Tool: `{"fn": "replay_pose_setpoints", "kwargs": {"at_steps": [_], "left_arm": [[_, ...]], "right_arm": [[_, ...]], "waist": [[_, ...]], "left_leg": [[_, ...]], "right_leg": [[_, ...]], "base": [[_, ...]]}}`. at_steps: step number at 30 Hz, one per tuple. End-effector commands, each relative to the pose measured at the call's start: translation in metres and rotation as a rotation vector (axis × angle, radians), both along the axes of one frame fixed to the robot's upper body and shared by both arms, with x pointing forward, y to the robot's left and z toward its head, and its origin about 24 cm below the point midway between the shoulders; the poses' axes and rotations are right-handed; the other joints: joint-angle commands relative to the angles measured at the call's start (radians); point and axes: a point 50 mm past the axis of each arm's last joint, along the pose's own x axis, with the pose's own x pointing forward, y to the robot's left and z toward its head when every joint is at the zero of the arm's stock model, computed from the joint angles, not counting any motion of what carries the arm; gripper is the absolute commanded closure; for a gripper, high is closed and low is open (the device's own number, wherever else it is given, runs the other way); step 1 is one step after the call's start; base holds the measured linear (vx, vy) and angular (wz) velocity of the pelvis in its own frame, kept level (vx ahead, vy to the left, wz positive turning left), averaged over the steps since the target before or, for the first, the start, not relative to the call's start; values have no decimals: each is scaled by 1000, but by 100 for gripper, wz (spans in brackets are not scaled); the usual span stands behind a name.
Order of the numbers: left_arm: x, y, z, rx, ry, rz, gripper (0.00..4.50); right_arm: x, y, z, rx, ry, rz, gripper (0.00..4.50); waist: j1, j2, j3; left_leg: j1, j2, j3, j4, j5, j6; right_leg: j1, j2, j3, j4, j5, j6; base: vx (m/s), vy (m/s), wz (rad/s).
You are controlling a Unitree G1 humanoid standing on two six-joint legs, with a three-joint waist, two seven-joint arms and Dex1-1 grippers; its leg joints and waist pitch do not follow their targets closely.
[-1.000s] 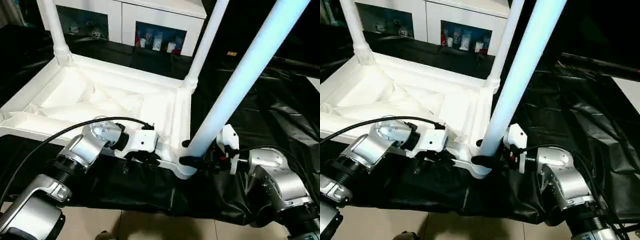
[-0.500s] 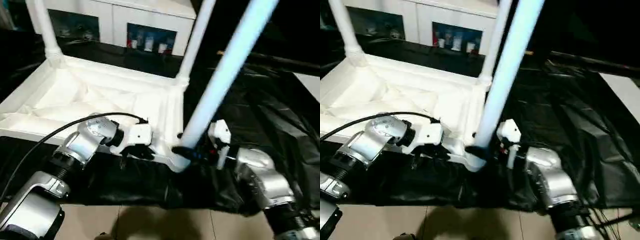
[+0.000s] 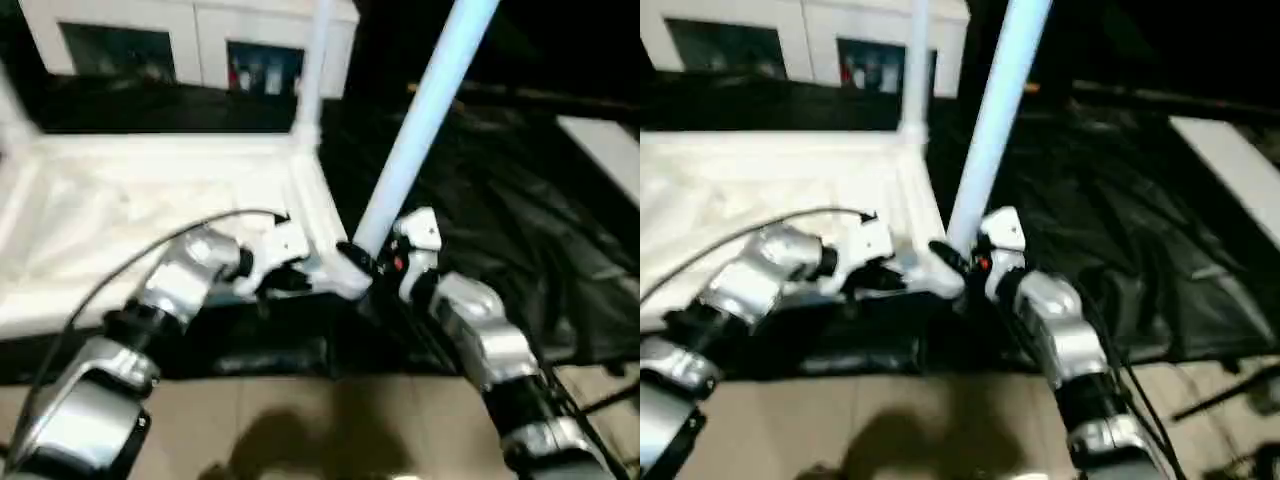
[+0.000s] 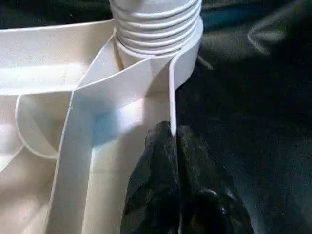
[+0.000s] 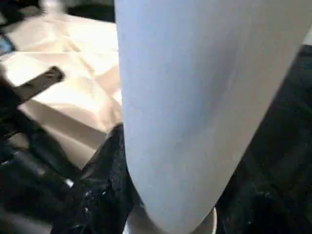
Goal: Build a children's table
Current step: Insert table leg to table base
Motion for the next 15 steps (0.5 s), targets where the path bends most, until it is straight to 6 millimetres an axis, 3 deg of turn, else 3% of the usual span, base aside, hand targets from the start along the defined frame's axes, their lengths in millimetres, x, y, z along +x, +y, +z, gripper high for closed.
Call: {"fn": "replay_pose_setpoints", "kwargs": {"at_steps": [1,2,3,4,5,6,7,8,9,10,11,12,13,14,15], "left_arm": [[2,-4,-2,17,-8,49,450],[2,-5,-2,16,-8,54,450],[3,-8,-3,16,-11,75,450],[4,-10,-4,18,-15,97,450],[4,-12,-4,19,-17,112,450],[4,-18,-6,14,-12,148,450],[4,-18,-6,14,-12,148,450],[4,-22,-7,11,-9,164,450],[4,-26,-7,5,-11,187,450],[4,-34,-7,-9,-6,212,450],[3,-41,-7,-22,-5,235,450],[3,-45,-7,-30,-4,250,450],[3,-52,-7,-36,-8,266,450],[3,-56,-8,-38,-12,278,450],[3,-60,-8,-44,-15,287,450]], "right_arm": [[-16,-25,-69,-161,332,-205,265],[-14,-25,-68,-158,335,-219,265],[-9,-24,-67,-153,344,-261,265],[-5,-23,-66,-154,350,-297,265],[-2,-22,-66,-155,354,-319,265],[3,-19,-64,-133,374,-375,265],[3,-19,-64,-133,374,-375,265],[5,-18,-64,-125,383,-398,265],[7,-16,-63,-120,392,-424,265],[9,-15,-62,-124,395,-453,265],[11,-13,-61,-131,394,-474,265],[12,-12,-60,-136,393,-486,265],[13,-10,-59,-137,391,-504,265],[14,-8,-59,-138,391,-517,265],[15,-6,-58,-135,391,-523,265]], "waist": [[-9,27,-3],[-16,28,2],[-18,34,2],[-30,45,-2],[-29,57,-2],[57,86,1],[37,56,-11],[31,-55,-20],[22,-36,13],[24,-32,-7],[46,3,-12],[21,25,-9],[6,24,-36],[4,31,-32],[-4,30,-19]], "left_leg": [[14,38,-10,-91,-556,-36],[21,36,-20,-92,-643,-42],[26,37,-26,-94,-688,-45],[17,45,-37,-118,-784,-51],[-12,51,-40,-146,-841,-58],[-109,18,76,-239,-1000,-78],[-86,19,87,-245,-904,-67],[63,8,48,-27,-463,-58],[93,-22,4,113,-194,12],[-74,-45,-65,113,-11,48],[-70,-10,-66,56,-15,14],[9,39,-38,-58,-76,-30],[40,53,-32,-60,-94,-18],[47,55,-25,-63,-124,-12],[28,55,-9,-81,-261,1]], "right_leg": [[-5,-75,52,-125,-517,-107],[-4,-77,30,-145,-640,-51],[1,-76,17,-151,-656,-36],[24,-63,-11,-137,-590,-26],[54,-49,-14,-94,-490,-34],[100,45,-50,97,-91,-52],[97,33,-7,107,-176,-48],[-43,-99,75,-109,-816,6],[-123,-175,83,-221,-1083,-33],[66,-191,133,-169,-1017,-68],[86,-187,123,-134,-833,-91],[15,-50,55,-64,-236,-135],[16,-48,59,-46,-79,-161],[10,-47,61,-44,3,-183],[16,-53,69,-60,-47,-201]], "base": [[-69,4,1],[-96,35,-12],[-96,35,-12],[-67,48,-16],[-132,39,-2],[-132,39,-2],[-131,-1,15],[14,-110,3],[14,-110,3],[111,-62,-40],[78,74,-29],[78,74,-29],[0,0,0],[-70,-26,27],[-70,-26,27]]}}
